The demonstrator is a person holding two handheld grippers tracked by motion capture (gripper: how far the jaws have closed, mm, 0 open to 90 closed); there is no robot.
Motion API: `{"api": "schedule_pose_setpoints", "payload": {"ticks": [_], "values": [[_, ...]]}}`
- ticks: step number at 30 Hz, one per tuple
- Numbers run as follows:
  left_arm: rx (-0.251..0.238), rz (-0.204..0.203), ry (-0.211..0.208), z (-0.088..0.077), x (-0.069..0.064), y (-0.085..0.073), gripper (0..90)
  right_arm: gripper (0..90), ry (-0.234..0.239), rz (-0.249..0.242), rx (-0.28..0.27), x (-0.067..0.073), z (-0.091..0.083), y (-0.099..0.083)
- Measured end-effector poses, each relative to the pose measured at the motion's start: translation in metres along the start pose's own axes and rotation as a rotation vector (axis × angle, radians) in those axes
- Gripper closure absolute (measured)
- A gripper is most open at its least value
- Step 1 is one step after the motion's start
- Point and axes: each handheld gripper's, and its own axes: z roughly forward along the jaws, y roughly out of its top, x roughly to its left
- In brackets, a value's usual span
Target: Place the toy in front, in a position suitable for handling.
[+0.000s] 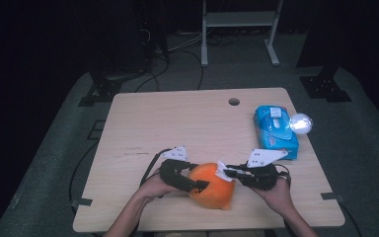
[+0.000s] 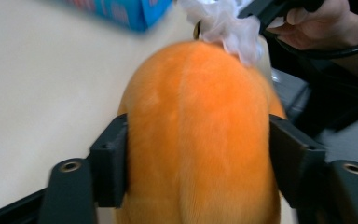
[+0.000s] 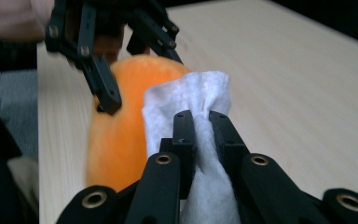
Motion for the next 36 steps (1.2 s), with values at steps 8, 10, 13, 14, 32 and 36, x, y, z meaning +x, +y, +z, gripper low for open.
{"api": "schedule_pose_setpoints", "payload": {"ticks": [8,10,13,14,32,36], "values": [[-0.114,0.258,0.212,0.003,-0.01,0.004,35.2,81.0,-0.071,0.027,-0.096,-0.021,-0.007,0.02],[-0.056,0.256,0.2,0.01,-0.006,-0.004,34.1,81.0,-0.081,0.039,-0.058,-0.026,0.002,0.016],[-0.032,0.163,0.144,0.009,0.002,-0.007,21.5,81.2,-0.055,0.052,0.002,-0.028,0.02,0.0],[-0.047,0.106,0.123,0.006,0.006,-0.005,16.8,81.3,-0.044,0.059,-0.004,-0.027,0.021,-0.003],[0.011,-0.006,0.128,0.002,0.013,-0.012,28.4,81.2,-0.058,0.102,0.016,-0.03,0.002,-0.018],[0.005,0.016,0.13,0.006,0.008,-0.009,27.7,81.3,-0.041,0.079,-0.012,-0.022,0.007,-0.007]]}}
